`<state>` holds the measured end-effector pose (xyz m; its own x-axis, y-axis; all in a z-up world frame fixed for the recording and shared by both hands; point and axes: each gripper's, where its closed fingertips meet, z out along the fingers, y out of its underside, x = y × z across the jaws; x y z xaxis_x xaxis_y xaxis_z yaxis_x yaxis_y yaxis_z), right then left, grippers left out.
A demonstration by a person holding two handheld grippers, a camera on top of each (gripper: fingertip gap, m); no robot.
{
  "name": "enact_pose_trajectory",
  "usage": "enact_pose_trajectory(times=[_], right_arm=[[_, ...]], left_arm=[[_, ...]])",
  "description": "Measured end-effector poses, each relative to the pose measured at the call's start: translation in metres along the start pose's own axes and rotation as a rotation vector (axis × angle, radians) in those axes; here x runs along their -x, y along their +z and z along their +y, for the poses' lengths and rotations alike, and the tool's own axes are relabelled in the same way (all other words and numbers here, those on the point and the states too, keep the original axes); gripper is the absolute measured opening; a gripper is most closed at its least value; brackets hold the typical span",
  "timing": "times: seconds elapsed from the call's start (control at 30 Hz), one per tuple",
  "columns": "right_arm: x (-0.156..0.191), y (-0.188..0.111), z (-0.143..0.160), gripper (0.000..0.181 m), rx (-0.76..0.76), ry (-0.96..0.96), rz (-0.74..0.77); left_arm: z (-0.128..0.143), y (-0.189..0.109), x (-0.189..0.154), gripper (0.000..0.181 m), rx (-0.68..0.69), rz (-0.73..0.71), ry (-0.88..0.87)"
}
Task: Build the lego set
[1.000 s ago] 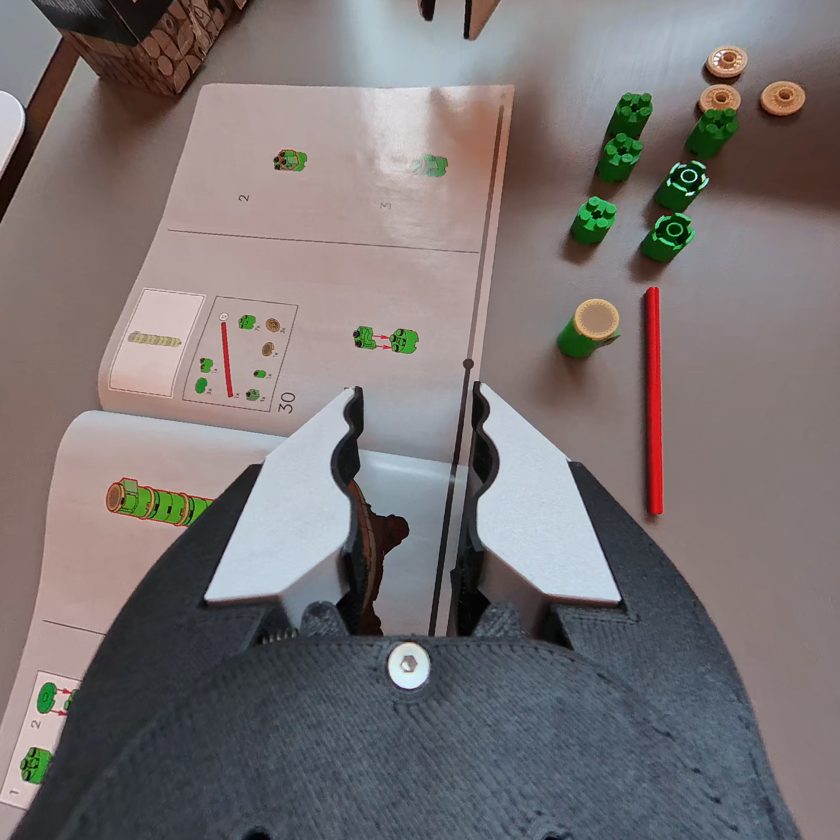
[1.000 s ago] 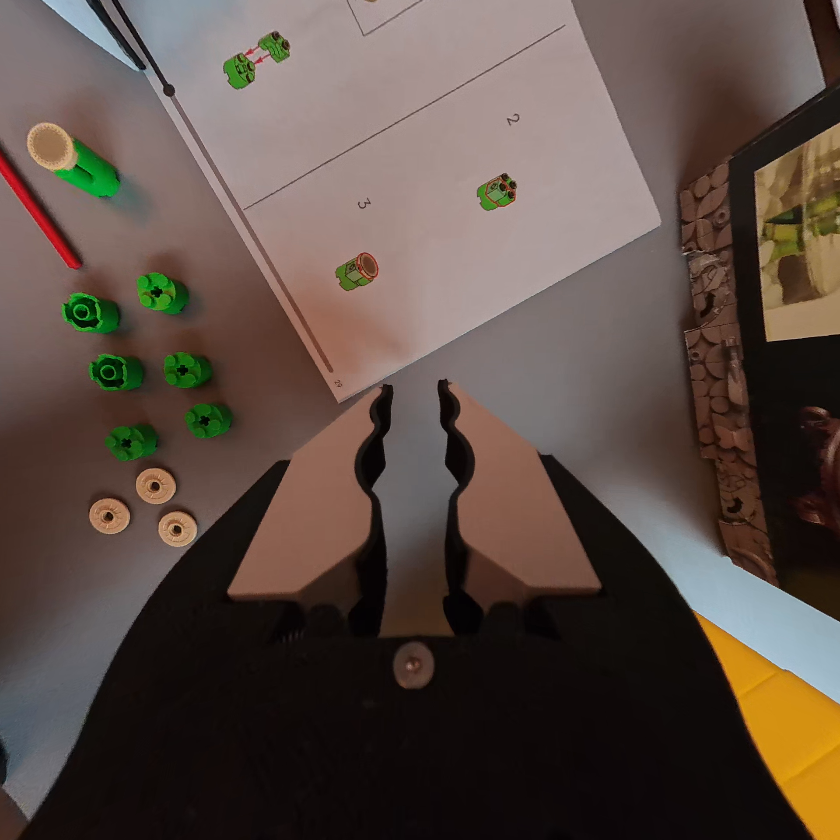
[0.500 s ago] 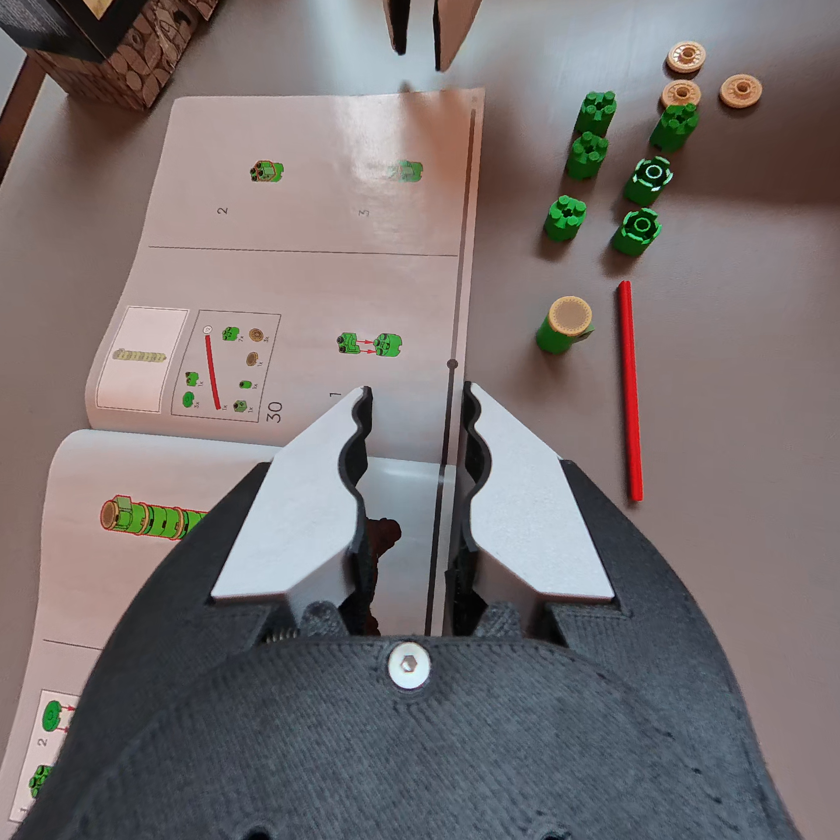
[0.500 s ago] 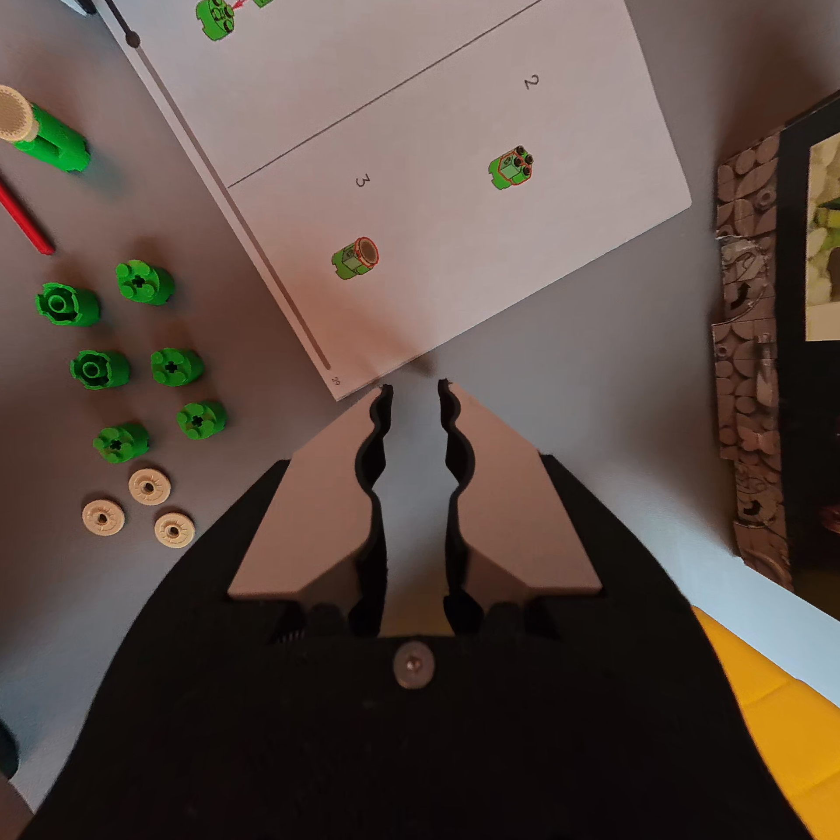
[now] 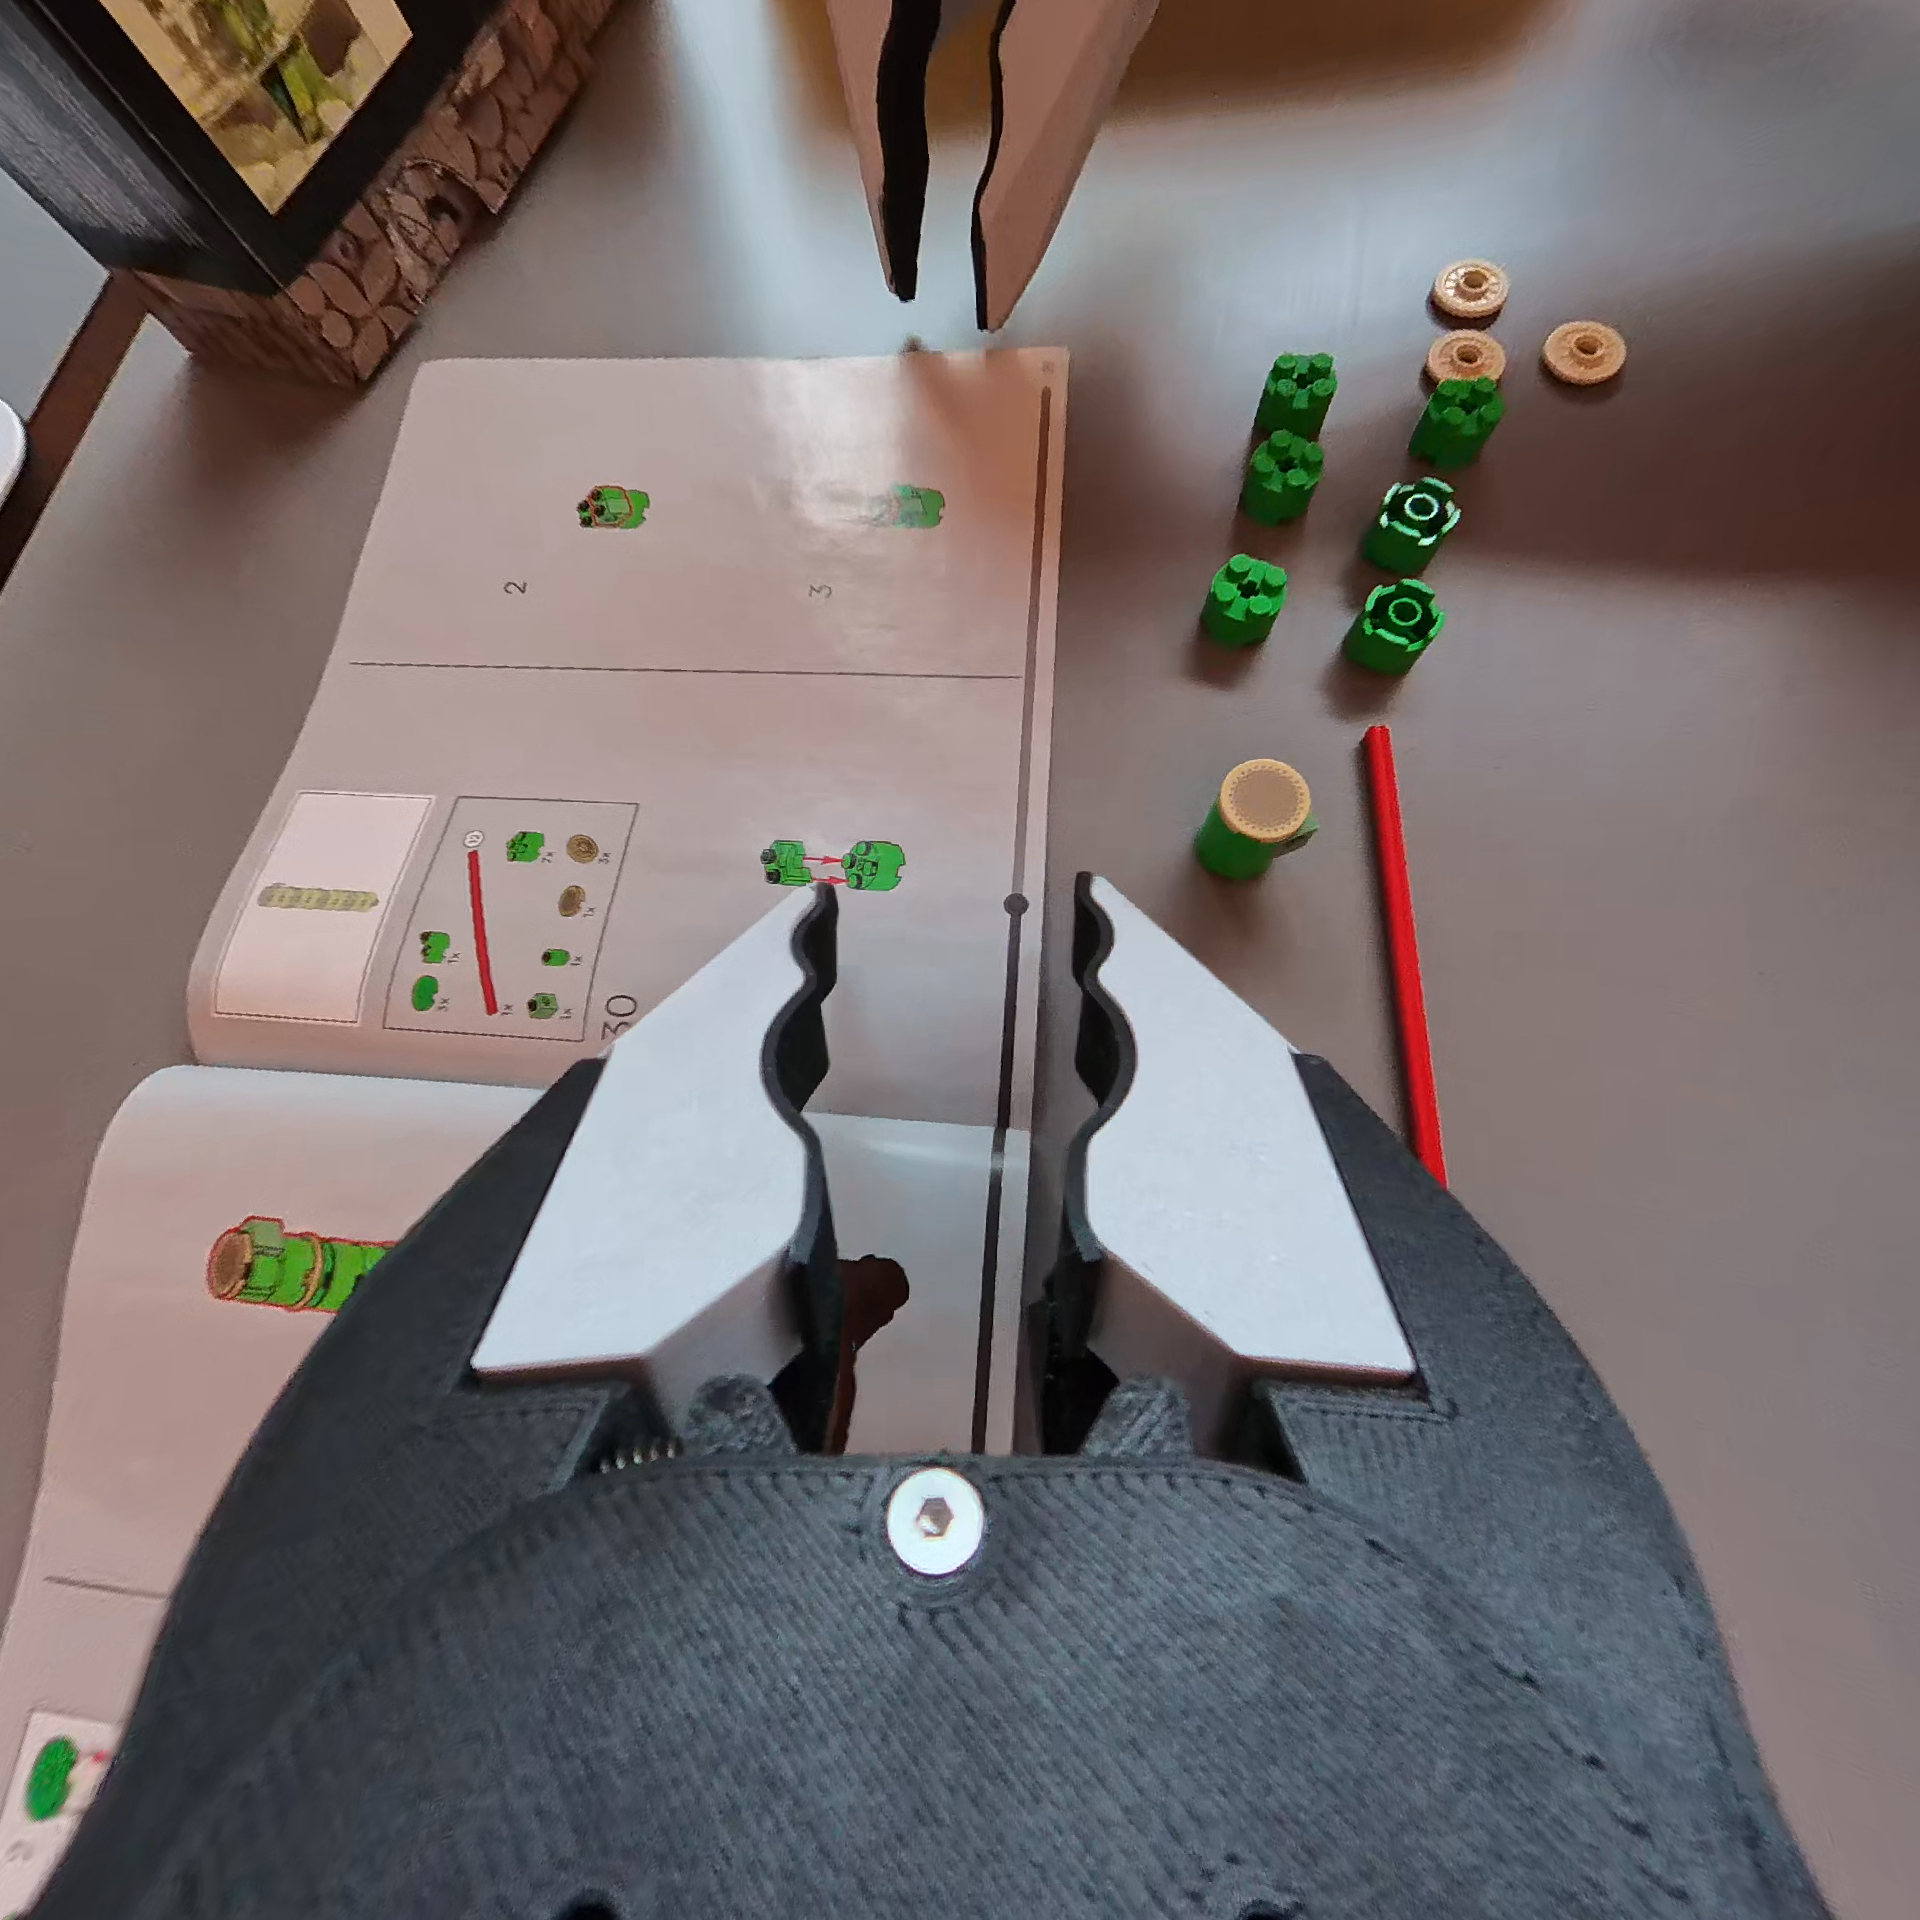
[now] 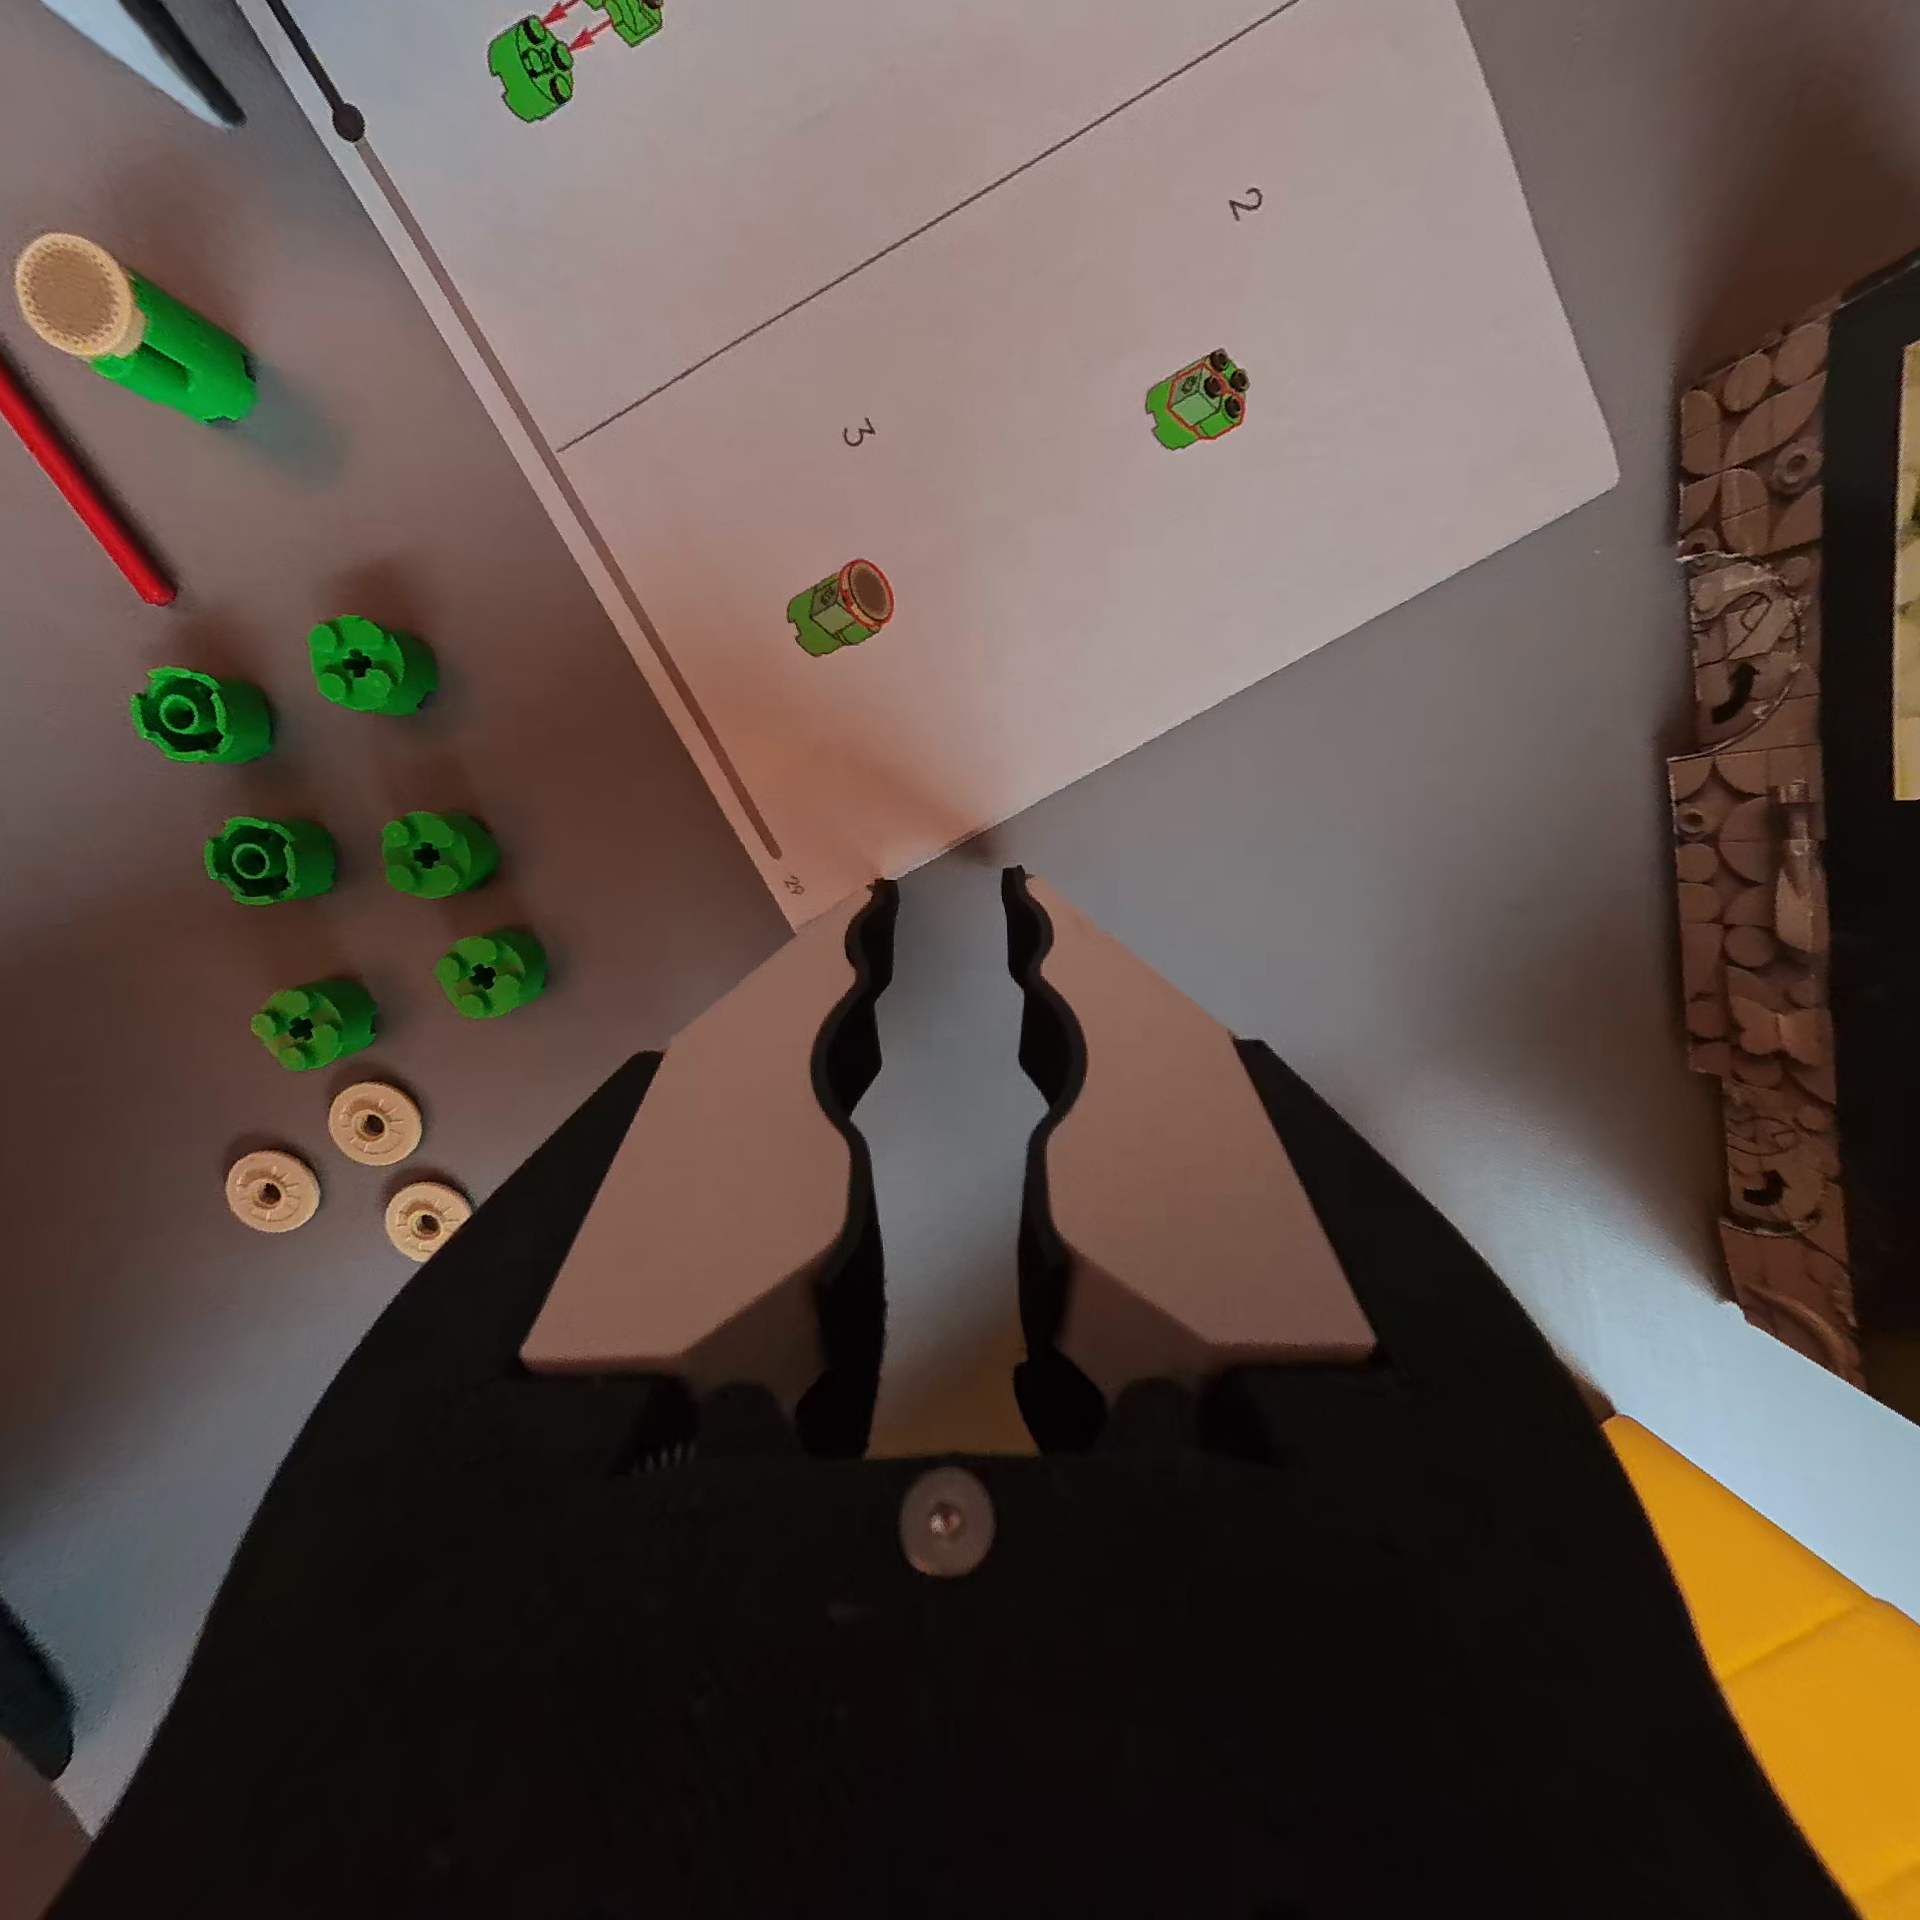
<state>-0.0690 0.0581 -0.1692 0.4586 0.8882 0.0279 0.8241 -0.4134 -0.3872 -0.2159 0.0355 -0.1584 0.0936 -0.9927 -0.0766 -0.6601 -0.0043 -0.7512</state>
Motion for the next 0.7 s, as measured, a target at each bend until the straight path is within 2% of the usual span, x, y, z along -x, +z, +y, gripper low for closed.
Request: enact_pose_trajectory(times=[0.03,0.7], right_arm=[[0.001,0.0,-0.001,0.021,-0.002,-0.002,-0.001],[0.001,-0.002,0.001,0.021,-0.016,0.008,-0.017]], left_arm=[[-0.001,0.001,0.0,0.045,-0.009,0.004,-0.009],[0.011,0.006,0.005,0.038,0.016,0.002,-0.037]])
